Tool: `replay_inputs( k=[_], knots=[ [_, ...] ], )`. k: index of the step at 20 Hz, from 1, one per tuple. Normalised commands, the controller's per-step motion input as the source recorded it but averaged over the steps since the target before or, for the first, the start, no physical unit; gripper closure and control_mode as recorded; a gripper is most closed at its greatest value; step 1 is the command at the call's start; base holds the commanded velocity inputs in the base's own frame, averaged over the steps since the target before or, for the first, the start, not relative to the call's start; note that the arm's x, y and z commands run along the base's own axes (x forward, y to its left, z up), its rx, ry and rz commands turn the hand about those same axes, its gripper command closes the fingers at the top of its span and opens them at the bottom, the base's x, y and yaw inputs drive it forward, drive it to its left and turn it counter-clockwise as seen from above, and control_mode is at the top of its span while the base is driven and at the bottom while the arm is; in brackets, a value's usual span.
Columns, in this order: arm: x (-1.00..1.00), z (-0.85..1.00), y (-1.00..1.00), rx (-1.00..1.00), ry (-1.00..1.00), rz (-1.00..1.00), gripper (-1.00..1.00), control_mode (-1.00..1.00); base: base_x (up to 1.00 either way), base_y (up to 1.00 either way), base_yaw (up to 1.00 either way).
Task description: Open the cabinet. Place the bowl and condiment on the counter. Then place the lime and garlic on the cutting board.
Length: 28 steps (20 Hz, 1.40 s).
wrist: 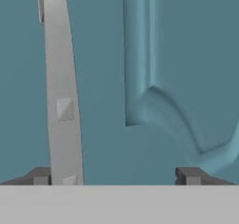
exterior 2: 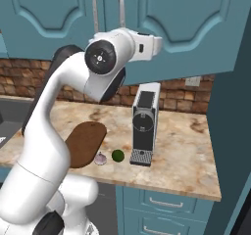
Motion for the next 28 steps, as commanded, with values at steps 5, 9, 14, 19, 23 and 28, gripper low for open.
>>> replay_inputs(
  k=[5,9,14,19,23,28],
  knots=[
    [-0.51,0.0,-0.37,0.02,-0.07,0.0,-1.0,-1.0,0.0,0.0,0.0],
    [-0.73,0.0,-0.09,0.02,-0.03,0.0,-1.0,-1.0,0.0,0.0,0.0],
    [-0.46,0.05,0.0,0.0,-0.01,0.0,-1.0,-1.0,0.0,0.0,0.0],
    [-0.65,0.23,0.12,-0.02,-0.02,0.01,-1.0,-1.0,0.0,0.0,0.0],
    [-0.5,0.09,0.46,-0.07,0.0,0.02,-1.0,-1.0,0.0,0.0,0.0],
    [-0.35,0.01,0.6,-0.09,0.0,0.03,-1.0,-1.0,0.0,0.0,0.0]
  ],
)
